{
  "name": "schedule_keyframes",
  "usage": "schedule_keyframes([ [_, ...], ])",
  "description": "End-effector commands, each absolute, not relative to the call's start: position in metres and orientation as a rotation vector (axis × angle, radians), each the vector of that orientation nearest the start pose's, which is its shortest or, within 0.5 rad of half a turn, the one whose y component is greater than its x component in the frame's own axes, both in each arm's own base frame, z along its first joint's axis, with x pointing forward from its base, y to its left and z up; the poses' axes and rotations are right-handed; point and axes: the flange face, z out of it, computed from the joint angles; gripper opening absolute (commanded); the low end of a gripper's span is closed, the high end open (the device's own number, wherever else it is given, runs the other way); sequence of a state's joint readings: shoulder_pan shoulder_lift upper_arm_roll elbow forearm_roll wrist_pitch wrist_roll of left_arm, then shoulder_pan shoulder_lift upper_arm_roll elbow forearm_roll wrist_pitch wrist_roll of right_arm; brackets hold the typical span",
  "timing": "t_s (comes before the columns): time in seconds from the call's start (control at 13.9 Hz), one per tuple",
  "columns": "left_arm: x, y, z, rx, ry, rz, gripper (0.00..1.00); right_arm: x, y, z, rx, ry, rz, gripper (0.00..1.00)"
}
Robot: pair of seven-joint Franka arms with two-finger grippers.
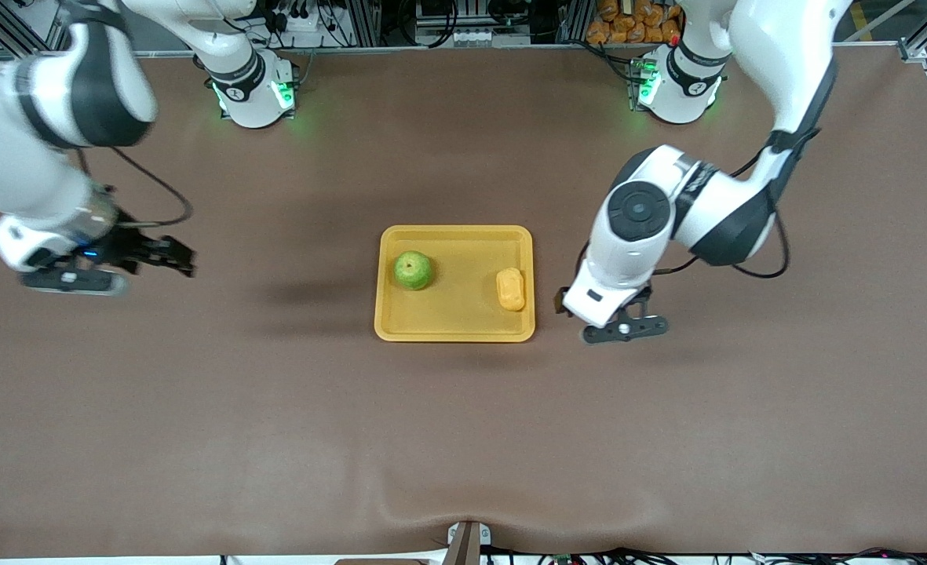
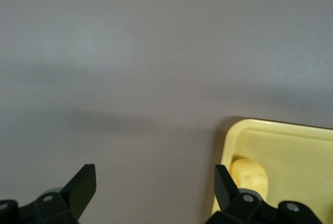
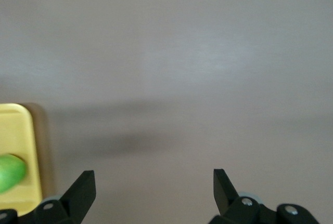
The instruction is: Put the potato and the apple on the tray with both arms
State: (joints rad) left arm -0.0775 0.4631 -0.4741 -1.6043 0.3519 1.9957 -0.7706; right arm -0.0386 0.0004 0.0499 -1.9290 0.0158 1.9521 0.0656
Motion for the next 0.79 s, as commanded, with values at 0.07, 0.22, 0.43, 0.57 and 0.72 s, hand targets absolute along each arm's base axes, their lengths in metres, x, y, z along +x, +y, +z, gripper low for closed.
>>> schedule_keyframes([
  [0.07,0.612,-0.244,0.437,-3.066,-0.115,-0.005,1.00,0.555,-0.035,0.566,-3.081,0.118,0.039,1.00],
  [0.22,0.622,-0.204,0.462,-3.061,-0.132,0.033,1.00,0.550,-0.039,0.594,-3.079,0.125,0.055,1.00],
  [0.43,0.622,-0.176,0.488,-3.037,-0.098,0.070,1.00,0.537,-0.046,0.621,-3.077,0.141,0.041,1.00],
  [0.57,0.626,-0.147,0.499,-3.036,-0.094,0.073,1.00,0.525,-0.044,0.630,-3.074,0.136,0.068,1.00],
  [0.72,0.623,-0.135,0.512,-3.028,-0.061,0.065,1.00,0.518,-0.041,0.639,-3.075,0.120,0.050,1.00],
])
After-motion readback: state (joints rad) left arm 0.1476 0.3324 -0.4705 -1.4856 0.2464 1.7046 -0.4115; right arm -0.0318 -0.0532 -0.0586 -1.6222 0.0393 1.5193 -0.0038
